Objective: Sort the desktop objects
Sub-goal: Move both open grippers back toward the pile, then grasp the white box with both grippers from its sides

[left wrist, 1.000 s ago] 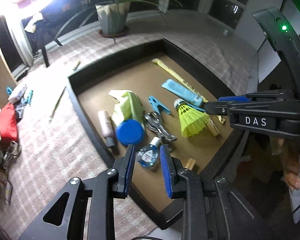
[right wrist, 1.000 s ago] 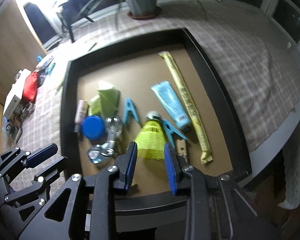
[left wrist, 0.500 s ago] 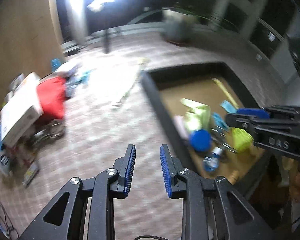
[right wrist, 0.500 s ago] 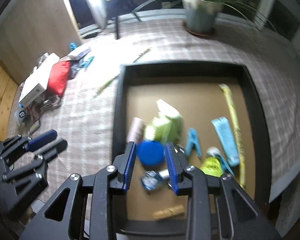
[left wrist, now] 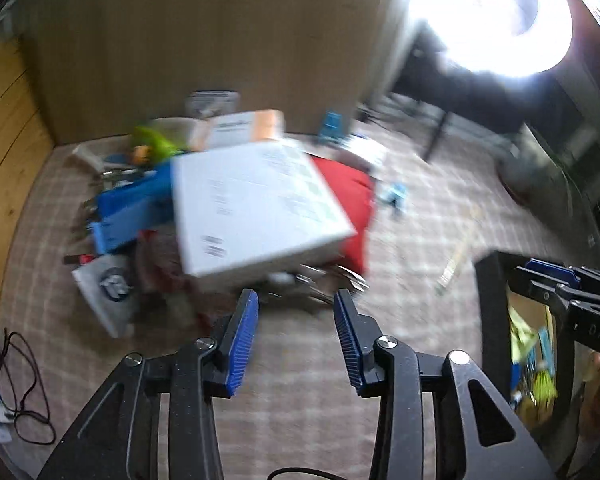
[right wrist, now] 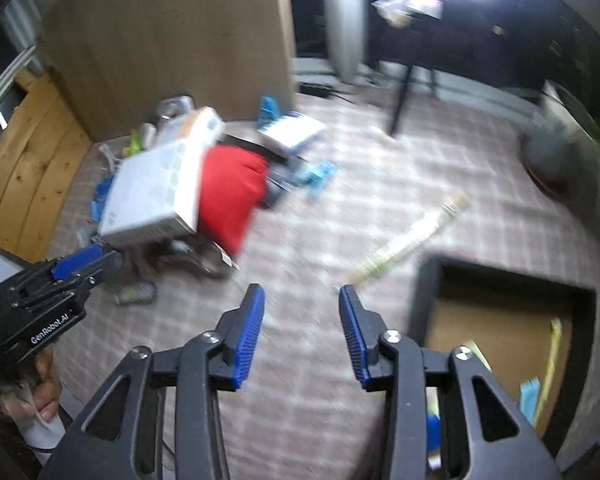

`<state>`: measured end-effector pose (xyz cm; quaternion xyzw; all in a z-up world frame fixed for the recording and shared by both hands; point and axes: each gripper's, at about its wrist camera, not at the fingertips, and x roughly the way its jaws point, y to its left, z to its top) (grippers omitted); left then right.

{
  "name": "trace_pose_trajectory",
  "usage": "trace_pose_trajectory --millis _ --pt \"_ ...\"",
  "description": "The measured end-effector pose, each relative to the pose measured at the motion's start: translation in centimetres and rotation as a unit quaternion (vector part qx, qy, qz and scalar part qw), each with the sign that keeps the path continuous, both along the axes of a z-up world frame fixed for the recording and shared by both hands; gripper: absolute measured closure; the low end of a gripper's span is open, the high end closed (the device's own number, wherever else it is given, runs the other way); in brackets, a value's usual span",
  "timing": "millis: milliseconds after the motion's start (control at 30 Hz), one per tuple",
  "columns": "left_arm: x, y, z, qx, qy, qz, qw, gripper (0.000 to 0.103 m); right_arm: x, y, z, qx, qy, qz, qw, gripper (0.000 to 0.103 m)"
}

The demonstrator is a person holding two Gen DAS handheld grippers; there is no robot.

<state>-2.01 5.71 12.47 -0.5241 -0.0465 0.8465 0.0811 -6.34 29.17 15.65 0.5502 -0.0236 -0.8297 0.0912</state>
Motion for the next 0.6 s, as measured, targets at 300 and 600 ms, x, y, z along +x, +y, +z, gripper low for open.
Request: trace_pose_trajectory --millis 300,600 --pt "-3.6 -4.5 -2.0 0.014 -0.024 0.053 0.9982 0.042 -7.3 -7.6 -2.0 -0.025 -0.028 0.060 0.998 0.060" --pt "-6.3 -4.5 -3.9 0.041 -0.046 0.052 0.9967 0.037 -11.8 -10.6 -5.7 -0.055 -0.078 0.063 0.993 0.056"
